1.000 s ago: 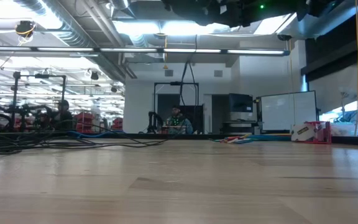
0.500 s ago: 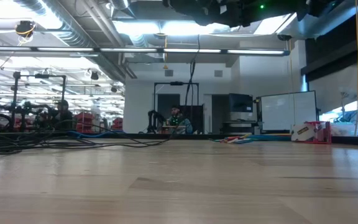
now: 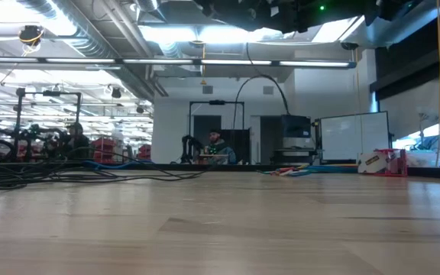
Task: Coiling cords
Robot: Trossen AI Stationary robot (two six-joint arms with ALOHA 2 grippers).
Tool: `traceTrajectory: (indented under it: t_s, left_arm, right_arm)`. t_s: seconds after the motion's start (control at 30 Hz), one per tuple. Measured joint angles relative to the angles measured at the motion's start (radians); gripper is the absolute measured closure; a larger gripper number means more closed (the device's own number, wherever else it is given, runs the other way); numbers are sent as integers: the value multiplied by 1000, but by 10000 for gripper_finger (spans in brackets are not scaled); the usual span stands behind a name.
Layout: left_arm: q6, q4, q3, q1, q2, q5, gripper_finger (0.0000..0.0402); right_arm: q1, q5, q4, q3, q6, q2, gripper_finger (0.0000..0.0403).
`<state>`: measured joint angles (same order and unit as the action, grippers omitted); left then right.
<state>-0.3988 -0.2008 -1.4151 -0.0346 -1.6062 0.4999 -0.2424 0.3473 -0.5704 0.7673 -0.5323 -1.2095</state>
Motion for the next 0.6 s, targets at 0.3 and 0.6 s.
traceTrajectory:
  t_s: [0.3,0.6]
  left_arm:
    - [8,-28,-11,29,0,0,333]
    - [66,-144,-46,44,34,28,254]
  right_arm:
    - [0,0,3,0,0,0,400]
    - [0,0,4,0,0,0,400]
